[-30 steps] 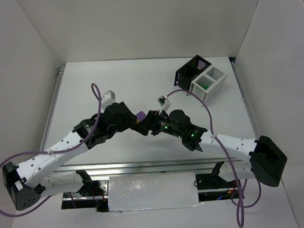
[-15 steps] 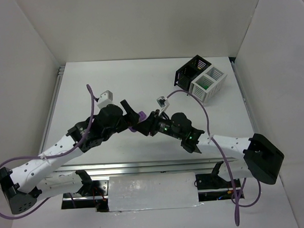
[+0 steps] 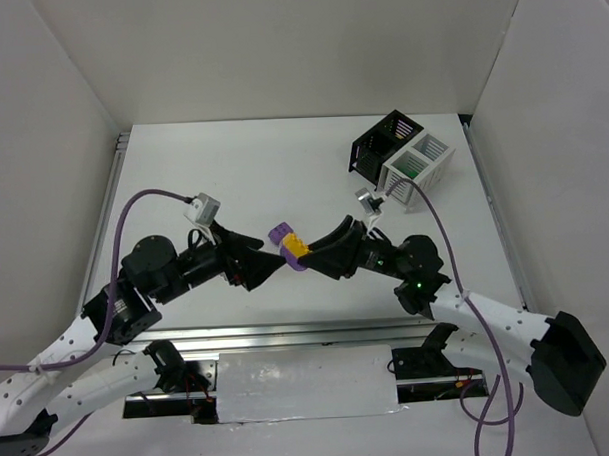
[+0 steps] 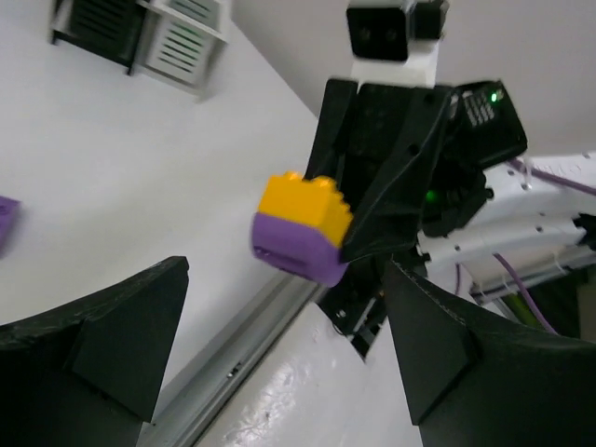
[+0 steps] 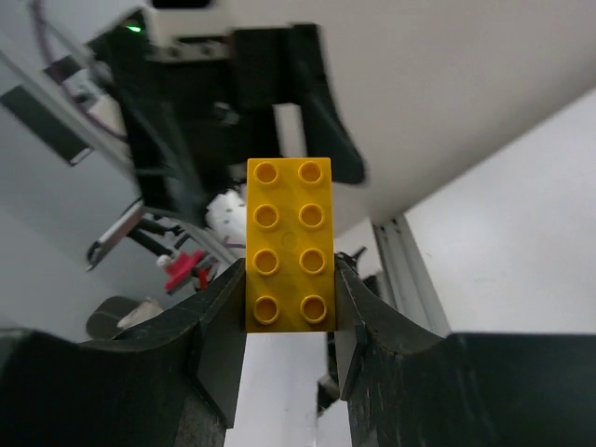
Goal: Sort the legos into containers by color
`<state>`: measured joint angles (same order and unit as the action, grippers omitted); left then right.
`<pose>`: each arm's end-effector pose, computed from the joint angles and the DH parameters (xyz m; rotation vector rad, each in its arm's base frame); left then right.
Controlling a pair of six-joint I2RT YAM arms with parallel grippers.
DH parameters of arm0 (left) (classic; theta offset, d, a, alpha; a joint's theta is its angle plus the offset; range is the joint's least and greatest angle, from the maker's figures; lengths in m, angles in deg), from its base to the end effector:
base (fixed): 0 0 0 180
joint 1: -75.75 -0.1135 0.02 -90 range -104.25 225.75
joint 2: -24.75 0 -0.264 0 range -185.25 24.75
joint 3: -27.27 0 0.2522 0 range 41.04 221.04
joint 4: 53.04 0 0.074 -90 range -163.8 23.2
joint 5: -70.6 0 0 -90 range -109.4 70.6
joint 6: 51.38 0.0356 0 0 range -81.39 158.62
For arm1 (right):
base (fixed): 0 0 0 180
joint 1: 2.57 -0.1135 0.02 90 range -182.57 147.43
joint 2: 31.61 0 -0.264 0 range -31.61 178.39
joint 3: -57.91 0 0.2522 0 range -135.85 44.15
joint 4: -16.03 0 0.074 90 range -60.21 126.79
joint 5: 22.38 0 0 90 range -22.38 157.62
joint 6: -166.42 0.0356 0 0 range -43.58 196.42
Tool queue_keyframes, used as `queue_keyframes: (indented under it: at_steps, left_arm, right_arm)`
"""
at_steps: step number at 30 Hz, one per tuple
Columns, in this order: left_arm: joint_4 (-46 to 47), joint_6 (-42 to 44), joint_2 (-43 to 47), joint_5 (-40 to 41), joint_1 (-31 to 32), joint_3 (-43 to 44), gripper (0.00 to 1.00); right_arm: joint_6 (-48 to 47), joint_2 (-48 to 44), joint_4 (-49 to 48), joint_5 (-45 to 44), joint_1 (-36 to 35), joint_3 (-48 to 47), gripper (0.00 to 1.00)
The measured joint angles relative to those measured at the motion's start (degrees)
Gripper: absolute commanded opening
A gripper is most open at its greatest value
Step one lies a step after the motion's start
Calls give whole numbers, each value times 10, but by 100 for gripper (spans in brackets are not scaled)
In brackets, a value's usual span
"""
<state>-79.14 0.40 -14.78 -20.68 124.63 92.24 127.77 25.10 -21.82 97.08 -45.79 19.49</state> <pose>0.1005 -0.1163 0.3886 0.1783 1.7076 -1.1832 0.1436 0.1590 0.2902 -0.4187 1.4260 1.6980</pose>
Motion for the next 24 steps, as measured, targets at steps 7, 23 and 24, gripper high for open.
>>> queue_keyframes:
  at_steps: [7,23,24]
  left_arm:
    - [66,23,-12,-136,0,-33,94]
    - [158,8,-49,-229,-3,-31,0]
    - [157,10,-50,-231,-4,-31,0]
  right_arm:
    - [20,-60,-25,43,-5,-8,0]
    - [4,-50,-27,57,-20,-23,63]
    - [4,-50,-26,61,-20,-23,75]
